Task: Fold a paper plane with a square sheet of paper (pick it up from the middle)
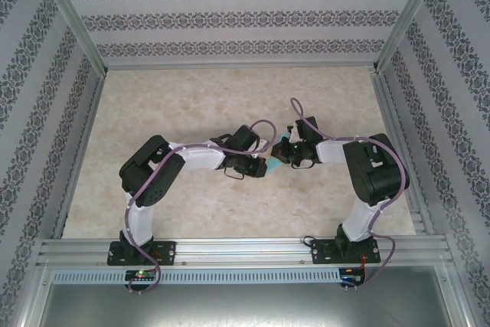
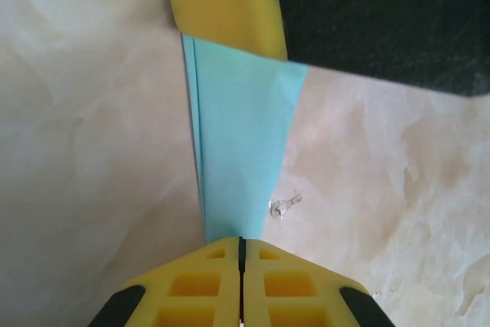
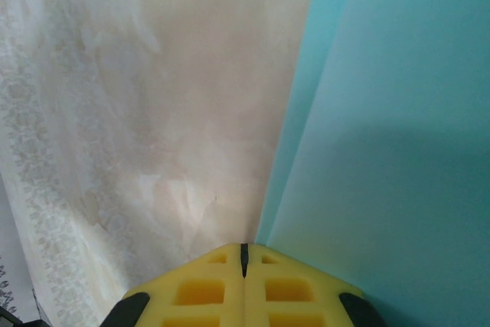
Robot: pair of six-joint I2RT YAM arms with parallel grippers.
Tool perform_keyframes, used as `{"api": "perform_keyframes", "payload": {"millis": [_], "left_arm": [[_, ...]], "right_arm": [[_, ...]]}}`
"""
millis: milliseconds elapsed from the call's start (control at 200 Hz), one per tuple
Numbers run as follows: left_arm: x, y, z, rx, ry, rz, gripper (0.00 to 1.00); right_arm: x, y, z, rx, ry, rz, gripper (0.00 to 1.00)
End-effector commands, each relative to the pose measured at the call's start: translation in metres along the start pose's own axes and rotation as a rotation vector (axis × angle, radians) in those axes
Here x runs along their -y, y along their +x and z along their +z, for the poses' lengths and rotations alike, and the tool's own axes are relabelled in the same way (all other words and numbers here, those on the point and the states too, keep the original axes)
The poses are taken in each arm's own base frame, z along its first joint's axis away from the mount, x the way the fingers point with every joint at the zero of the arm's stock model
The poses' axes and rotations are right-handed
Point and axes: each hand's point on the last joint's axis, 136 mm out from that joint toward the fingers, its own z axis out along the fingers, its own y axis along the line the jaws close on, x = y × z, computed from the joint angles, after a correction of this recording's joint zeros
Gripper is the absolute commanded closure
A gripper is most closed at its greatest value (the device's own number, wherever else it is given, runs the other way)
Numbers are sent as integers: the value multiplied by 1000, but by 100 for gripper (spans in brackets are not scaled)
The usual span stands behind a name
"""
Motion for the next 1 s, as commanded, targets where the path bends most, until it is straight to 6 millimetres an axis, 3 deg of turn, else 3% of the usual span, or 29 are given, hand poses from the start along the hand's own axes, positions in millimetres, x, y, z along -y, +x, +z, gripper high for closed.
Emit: {"api": "perform_keyframes", "payload": {"millis": [0,320,440,689,894,994], "left_arm": [[-6,61,2,-182,-31,-46,92],[-5,79,3,-204,15,-85,92],[3,77,-1,-195,54,-88,92],[24,49,-27,-107,98,-45,92],[26,2,-46,32,118,-57,92],[21,-20,-45,89,123,-79,92]], "right_arm": [[95,30,-3,-42,328,129,100],[95,31,-2,-46,323,126,100],[95,32,-2,-48,322,125,100],[89,30,-3,-43,300,116,100],[82,31,-2,-40,273,110,100],[79,32,-1,-41,256,107,100]]}}
